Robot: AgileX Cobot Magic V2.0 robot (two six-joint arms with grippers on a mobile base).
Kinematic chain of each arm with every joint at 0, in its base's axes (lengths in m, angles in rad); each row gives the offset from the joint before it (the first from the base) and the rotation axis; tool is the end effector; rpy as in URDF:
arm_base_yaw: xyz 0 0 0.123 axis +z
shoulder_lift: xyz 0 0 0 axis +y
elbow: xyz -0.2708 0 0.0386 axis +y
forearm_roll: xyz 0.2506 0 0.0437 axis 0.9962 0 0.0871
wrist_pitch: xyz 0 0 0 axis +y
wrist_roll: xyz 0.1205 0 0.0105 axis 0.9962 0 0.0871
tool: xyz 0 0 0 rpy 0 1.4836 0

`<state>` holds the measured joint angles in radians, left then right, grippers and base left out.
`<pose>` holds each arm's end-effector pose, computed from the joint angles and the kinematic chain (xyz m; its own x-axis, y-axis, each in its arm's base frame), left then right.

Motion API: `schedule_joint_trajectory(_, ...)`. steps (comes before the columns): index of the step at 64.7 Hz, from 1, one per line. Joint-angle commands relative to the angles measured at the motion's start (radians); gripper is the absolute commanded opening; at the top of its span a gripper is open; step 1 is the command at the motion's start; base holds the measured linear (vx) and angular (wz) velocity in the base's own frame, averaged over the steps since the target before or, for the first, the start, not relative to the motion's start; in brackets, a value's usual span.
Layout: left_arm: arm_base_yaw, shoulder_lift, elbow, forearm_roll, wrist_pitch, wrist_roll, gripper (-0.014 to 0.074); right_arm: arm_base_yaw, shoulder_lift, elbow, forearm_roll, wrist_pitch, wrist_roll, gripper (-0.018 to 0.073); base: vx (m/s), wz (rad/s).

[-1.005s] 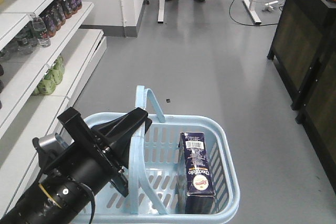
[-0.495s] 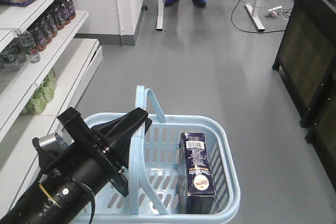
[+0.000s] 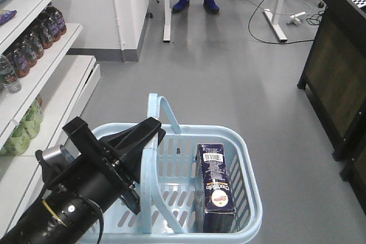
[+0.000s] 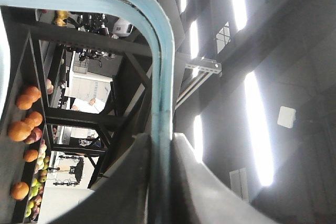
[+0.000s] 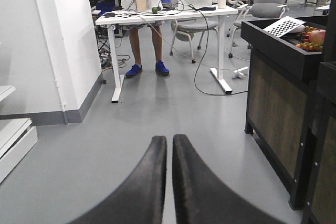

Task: Left arm holds basket, right arm returns cookies
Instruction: 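Drive along the aisle holding the basket in the left gripper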

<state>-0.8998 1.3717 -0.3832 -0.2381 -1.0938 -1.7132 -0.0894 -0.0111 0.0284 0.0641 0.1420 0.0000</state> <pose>0.1908 -0.1996 0.2320 -0.6453 -0.7095 0.2830 -0.0516 -0.3292 -0.9429 0.1004 -0.0079 0.1892 -0.0662 0.0696 -0.9954 0.0846 0.9944 0.0639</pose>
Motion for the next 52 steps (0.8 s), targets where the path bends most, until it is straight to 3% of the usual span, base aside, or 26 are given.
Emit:
schedule_joint_trajectory(1, -0.007, -0.032, -0.030, 0.010, -0.279, -0.008, -0.0003, -0.001, -0.013, 0.017, -0.005, -0.075, -0.006, -0.0003, 0.41, -0.04)
schedule_joint_trajectory(52, -0.007, -0.032, -0.030, 0.010, -0.279, -0.008, -0.0003, -0.001, -0.013, 0.017, -0.005, -0.075, -0.006, -0.0003, 0.42, 0.00)
